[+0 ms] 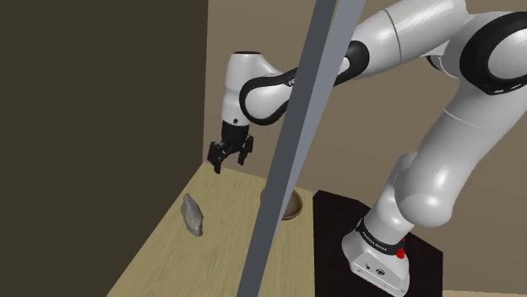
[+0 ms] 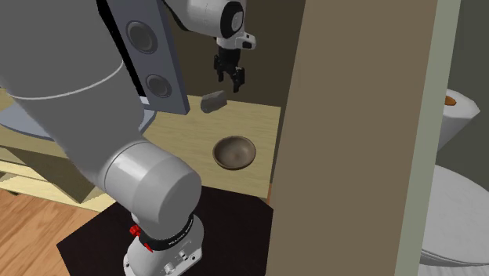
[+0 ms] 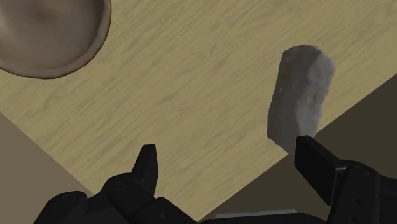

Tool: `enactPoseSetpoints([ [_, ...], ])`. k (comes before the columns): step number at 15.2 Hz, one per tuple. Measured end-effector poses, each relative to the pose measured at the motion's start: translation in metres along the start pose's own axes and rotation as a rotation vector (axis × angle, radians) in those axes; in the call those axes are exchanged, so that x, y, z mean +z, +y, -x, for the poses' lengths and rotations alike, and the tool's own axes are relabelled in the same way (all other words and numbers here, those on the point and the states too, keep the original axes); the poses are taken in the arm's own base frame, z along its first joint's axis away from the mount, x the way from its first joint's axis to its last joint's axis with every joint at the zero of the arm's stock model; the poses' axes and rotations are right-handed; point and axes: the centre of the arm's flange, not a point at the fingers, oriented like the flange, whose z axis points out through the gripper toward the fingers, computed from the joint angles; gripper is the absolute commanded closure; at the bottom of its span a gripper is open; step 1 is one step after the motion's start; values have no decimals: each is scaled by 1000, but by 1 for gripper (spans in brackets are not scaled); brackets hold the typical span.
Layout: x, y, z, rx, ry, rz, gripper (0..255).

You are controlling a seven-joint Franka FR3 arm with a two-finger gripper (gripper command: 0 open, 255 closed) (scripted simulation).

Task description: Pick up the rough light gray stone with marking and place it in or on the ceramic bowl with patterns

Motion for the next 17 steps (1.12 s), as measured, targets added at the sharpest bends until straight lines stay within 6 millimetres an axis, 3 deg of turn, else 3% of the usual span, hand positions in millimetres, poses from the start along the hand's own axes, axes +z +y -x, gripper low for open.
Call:
enactPoseSetpoints([
  [8, 77, -86, -40, -18, -10, 7, 0],
  [12, 100, -100, -44, -17, -9, 2, 0],
  [17, 126, -101, -41, -14, -8, -5, 0],
])
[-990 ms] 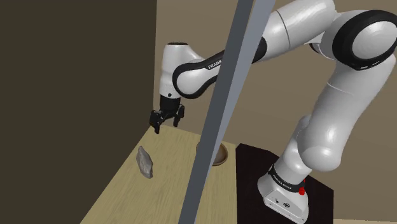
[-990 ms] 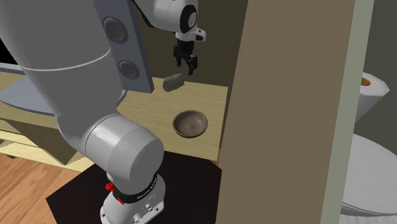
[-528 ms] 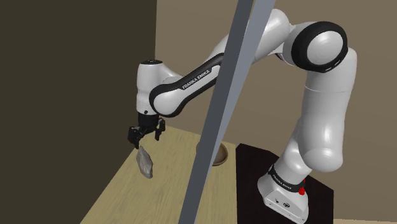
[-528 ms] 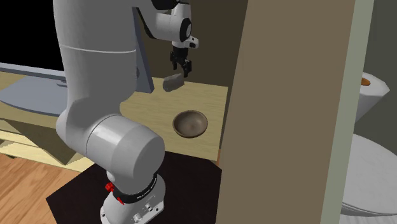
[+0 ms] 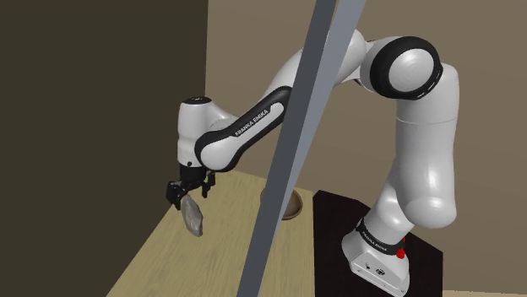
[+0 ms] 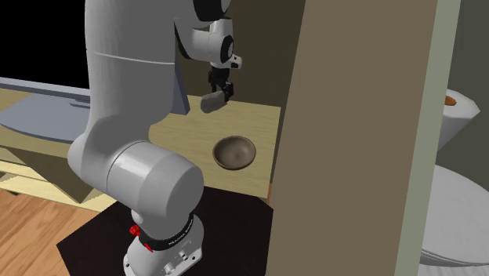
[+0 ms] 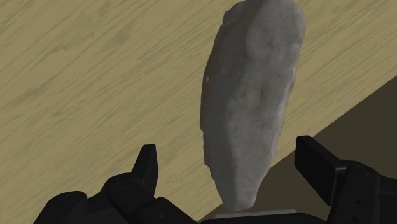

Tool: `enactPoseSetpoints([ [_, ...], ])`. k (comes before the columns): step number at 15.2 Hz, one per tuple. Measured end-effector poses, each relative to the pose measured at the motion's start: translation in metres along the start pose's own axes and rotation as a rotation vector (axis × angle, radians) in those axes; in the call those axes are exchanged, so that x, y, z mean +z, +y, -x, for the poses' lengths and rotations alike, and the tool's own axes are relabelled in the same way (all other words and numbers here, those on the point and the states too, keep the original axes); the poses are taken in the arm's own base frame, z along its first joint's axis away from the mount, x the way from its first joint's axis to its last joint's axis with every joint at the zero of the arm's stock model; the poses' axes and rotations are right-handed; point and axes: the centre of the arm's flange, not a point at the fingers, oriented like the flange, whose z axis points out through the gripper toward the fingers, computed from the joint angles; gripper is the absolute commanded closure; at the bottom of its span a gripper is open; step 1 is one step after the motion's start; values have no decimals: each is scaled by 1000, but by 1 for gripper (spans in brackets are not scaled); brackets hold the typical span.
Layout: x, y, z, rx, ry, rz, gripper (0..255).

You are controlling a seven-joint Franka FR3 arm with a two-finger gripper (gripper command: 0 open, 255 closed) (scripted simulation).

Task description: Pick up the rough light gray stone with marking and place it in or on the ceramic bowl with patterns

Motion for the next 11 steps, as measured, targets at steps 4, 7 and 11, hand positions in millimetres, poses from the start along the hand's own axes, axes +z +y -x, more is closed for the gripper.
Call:
enactPoseSetpoints([
  [4, 4, -1, 0, 2, -5, 5, 0],
  [7, 6, 1, 1, 10, -11, -2, 255],
  [11, 4, -1, -1, -12, 0, 5, 255],
])
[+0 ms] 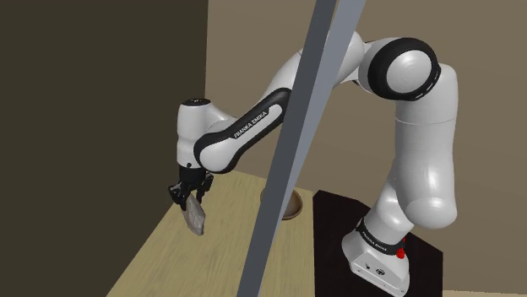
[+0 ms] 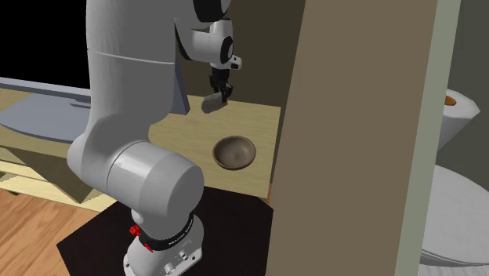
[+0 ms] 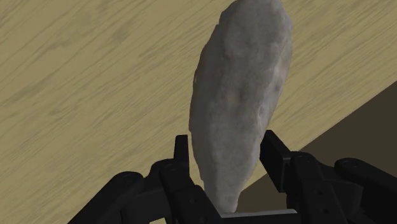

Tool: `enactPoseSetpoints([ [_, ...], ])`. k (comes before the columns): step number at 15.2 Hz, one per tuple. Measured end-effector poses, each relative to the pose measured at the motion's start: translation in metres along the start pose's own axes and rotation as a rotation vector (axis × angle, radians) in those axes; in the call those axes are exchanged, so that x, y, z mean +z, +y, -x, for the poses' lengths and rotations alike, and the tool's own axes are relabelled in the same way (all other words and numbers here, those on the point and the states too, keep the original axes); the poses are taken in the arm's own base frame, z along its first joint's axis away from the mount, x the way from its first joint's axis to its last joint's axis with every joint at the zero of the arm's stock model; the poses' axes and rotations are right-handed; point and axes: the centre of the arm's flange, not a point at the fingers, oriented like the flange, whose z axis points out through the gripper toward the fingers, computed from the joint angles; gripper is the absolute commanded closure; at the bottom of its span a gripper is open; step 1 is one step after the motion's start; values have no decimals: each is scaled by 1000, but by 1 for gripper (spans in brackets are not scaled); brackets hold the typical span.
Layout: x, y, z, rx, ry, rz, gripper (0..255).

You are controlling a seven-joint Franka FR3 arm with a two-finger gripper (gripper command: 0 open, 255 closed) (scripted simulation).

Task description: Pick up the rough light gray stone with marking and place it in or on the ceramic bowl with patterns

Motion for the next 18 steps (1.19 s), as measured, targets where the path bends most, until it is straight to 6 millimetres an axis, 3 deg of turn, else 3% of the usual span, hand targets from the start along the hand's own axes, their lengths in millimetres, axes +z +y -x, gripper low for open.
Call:
enactPoseSetpoints([
  [10, 0, 6, 4, 17, -24, 17, 255],
  [18, -18, 8, 5, 19, -55, 33, 255],
])
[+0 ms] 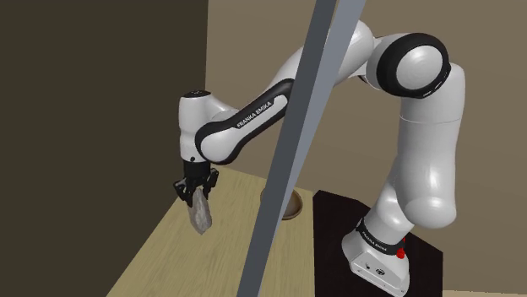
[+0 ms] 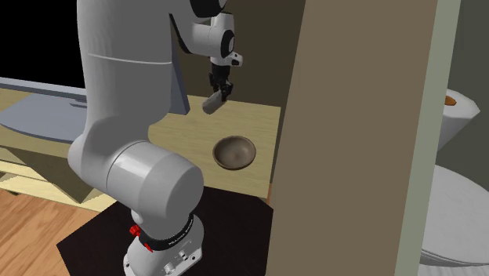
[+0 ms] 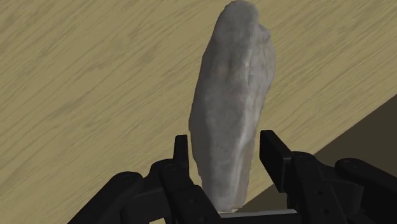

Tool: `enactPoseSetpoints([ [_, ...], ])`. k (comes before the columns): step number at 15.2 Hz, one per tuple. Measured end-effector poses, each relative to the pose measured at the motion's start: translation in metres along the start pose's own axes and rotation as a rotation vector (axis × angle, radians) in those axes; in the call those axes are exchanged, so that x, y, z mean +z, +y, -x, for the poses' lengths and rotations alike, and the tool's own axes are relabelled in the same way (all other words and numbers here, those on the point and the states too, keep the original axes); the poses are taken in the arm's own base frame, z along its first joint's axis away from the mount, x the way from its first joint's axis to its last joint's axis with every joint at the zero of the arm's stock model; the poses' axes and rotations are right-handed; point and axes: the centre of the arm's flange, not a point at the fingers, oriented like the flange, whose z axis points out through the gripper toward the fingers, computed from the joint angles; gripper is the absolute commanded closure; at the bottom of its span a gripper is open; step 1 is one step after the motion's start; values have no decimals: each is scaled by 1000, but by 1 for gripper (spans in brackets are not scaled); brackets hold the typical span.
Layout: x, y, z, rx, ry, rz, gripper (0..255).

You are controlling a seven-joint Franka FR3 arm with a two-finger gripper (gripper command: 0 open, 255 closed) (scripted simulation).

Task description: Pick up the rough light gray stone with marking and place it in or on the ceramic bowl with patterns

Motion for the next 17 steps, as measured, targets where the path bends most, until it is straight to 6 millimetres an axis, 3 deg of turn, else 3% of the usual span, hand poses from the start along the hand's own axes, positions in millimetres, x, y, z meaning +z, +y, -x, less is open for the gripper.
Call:
enactPoseSetpoints([
  [9, -13, -1, 7, 0, -70, 26, 255],
  [11, -56, 2, 2, -4, -18, 5, 255],
  [14, -46, 24, 15, 44, -59, -32, 255],
  [17, -57, 55, 27, 32, -39, -20, 255],
])
